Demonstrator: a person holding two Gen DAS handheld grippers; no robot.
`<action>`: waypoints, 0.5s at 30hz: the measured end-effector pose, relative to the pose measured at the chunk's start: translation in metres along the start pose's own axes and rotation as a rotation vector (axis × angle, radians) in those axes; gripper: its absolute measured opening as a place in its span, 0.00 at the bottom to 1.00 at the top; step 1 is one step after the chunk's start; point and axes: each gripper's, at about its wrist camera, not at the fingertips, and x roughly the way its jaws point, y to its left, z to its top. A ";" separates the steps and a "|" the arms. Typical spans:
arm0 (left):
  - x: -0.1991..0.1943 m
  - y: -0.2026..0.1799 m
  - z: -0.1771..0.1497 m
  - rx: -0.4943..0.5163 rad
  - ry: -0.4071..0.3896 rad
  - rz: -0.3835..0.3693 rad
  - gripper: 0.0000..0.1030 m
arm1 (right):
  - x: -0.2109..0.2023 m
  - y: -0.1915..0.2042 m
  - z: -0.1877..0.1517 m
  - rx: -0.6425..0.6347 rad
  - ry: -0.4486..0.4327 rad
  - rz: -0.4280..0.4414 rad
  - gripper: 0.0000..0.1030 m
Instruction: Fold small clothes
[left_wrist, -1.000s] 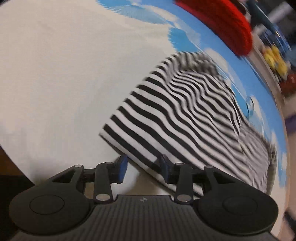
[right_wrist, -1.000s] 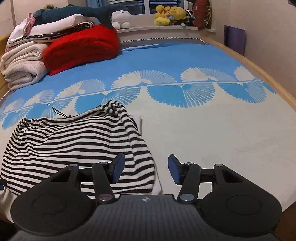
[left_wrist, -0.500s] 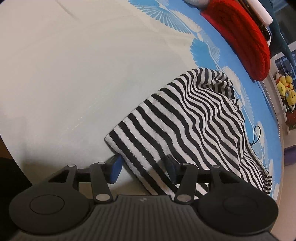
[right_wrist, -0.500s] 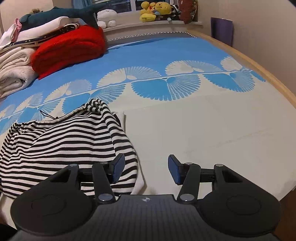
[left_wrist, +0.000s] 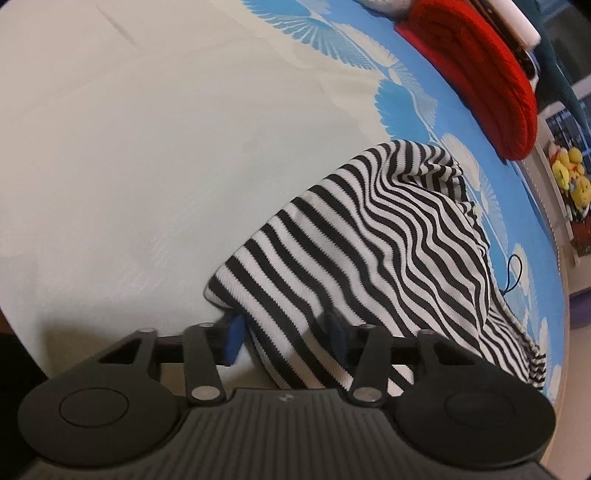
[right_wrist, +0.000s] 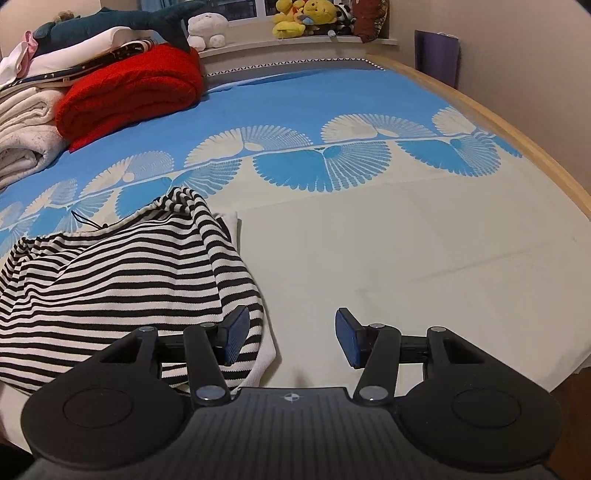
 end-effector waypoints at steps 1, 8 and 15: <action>0.001 -0.001 0.001 0.014 0.001 -0.002 0.26 | 0.000 0.000 0.000 -0.001 0.001 -0.002 0.52; -0.030 -0.005 0.004 0.111 -0.087 -0.075 0.12 | -0.001 0.005 0.000 0.001 -0.007 -0.016 0.52; -0.043 0.004 0.011 0.212 -0.123 0.093 0.10 | -0.001 0.009 0.005 0.017 -0.015 -0.016 0.52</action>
